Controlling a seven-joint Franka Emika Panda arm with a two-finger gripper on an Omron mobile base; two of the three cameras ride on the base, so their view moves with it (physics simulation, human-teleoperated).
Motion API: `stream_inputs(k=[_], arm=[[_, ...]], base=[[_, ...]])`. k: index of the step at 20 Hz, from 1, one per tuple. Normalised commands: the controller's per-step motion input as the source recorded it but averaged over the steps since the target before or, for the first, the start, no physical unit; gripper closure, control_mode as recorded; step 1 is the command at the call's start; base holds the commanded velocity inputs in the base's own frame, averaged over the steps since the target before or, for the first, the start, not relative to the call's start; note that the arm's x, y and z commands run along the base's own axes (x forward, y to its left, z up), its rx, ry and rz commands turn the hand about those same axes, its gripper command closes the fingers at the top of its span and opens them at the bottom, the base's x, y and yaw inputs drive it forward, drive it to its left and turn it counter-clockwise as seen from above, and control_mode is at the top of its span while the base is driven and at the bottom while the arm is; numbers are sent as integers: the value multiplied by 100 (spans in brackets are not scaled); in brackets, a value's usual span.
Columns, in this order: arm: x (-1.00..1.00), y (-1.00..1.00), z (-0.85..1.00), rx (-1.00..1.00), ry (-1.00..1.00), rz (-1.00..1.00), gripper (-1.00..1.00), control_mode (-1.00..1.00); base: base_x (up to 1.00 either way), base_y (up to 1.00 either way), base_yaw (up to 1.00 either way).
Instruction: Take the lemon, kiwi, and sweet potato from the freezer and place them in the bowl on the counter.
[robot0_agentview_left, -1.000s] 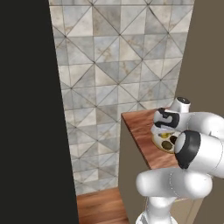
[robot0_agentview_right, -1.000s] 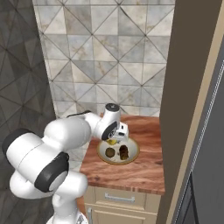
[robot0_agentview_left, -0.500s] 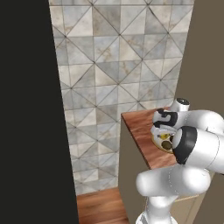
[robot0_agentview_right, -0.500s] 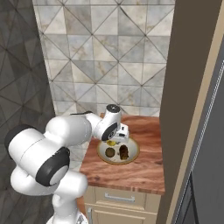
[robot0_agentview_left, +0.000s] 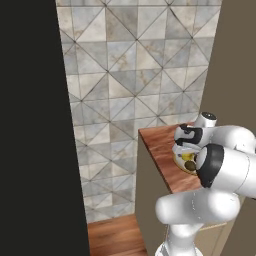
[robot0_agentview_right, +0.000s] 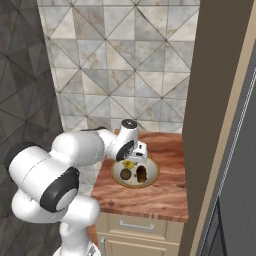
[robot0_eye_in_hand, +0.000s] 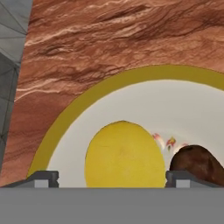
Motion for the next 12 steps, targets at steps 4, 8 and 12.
stream_inputs(k=[4,8,12], arm=[[-28,-5,18,0,-1,0,-100,-100],[-41,0,53,0,0,0,-100,-100],[-52,25,61,-3,-2,-1,-100,-100]], base=[[0,0,0],[0,0,0],[0,0,0]])
